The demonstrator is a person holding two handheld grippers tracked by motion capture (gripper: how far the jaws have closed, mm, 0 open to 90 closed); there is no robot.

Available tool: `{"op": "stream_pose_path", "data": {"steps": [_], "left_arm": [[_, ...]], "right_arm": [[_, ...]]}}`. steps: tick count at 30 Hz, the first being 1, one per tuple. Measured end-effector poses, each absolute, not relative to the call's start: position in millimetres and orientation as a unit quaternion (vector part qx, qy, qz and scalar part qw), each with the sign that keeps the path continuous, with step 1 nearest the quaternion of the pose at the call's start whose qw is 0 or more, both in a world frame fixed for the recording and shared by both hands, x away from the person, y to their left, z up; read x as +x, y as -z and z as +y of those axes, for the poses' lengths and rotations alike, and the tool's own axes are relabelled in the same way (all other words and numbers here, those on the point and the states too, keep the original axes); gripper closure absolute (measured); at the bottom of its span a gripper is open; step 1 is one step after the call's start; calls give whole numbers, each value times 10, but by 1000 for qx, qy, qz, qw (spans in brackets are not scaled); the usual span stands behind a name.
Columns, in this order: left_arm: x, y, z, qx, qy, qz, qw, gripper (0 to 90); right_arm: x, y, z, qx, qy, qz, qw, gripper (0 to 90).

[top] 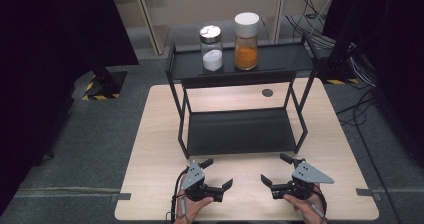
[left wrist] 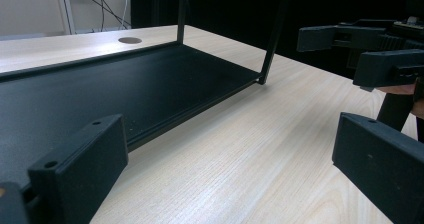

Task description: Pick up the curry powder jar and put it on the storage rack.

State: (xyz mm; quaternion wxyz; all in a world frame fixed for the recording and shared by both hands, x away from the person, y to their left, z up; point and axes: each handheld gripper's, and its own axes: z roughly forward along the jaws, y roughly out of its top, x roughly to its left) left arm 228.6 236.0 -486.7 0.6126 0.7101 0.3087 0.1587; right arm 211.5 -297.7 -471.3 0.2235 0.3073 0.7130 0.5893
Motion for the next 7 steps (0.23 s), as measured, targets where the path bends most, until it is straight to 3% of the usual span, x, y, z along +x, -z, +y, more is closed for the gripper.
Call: {"op": "stream_pose_path", "data": {"steps": [7], "left_arm": [[2287, 4867, 2359, 709, -159, 309, 613, 6]], "right_arm": [[2114, 4714, -2980, 308, -590, 712, 224, 4]]}}
